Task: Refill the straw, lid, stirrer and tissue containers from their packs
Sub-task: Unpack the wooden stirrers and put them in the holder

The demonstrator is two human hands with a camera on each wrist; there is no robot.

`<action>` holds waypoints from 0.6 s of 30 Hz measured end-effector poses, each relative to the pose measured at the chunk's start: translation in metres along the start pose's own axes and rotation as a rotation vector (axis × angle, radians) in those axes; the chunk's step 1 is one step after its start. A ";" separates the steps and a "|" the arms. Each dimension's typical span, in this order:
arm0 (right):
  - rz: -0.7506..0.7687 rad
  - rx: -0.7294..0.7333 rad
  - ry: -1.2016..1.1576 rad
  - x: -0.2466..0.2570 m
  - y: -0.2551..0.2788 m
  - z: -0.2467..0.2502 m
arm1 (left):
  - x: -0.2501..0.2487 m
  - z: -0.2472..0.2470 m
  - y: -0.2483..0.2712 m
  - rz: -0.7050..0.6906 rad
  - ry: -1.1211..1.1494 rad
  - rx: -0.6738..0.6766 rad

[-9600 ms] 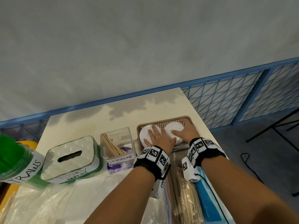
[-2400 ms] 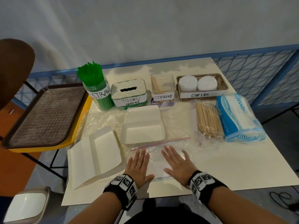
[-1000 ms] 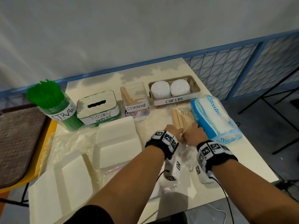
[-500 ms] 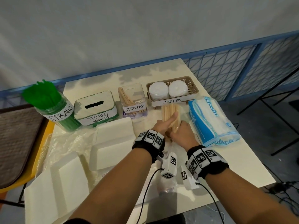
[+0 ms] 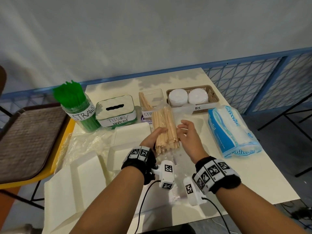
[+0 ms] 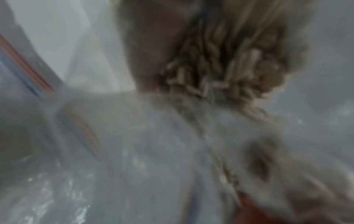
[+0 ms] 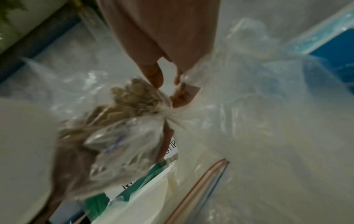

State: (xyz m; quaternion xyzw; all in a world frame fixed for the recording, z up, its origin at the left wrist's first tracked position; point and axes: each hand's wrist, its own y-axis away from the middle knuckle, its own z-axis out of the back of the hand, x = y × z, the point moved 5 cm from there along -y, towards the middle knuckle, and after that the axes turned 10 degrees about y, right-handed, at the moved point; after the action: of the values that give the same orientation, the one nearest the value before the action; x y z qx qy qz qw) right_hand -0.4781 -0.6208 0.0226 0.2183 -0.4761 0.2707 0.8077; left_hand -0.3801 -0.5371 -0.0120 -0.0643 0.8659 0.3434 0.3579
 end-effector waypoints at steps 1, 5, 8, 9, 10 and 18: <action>-0.047 0.033 -0.004 -0.006 -0.004 -0.005 | 0.000 0.000 0.003 -0.007 0.023 0.030; -0.102 0.240 -0.115 -0.013 -0.006 -0.026 | -0.003 -0.001 0.012 -0.025 0.078 0.049; -0.068 0.274 -0.154 -0.009 -0.001 -0.030 | -0.005 -0.003 0.018 -0.023 0.094 0.033; -0.076 0.230 -0.115 -0.011 -0.002 -0.028 | -0.004 -0.003 0.020 -0.020 0.109 0.039; -0.088 0.162 -0.005 -0.012 -0.002 -0.022 | -0.004 -0.005 0.022 -0.018 0.128 0.048; 0.037 0.073 0.092 0.009 0.004 -0.008 | -0.010 -0.011 0.033 -0.104 0.281 0.139</action>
State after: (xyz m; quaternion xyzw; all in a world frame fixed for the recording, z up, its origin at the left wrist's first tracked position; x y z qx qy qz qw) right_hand -0.4719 -0.6104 0.0277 0.2261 -0.4322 0.3126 0.8151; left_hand -0.3909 -0.5206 0.0180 -0.1315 0.9246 0.2514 0.2542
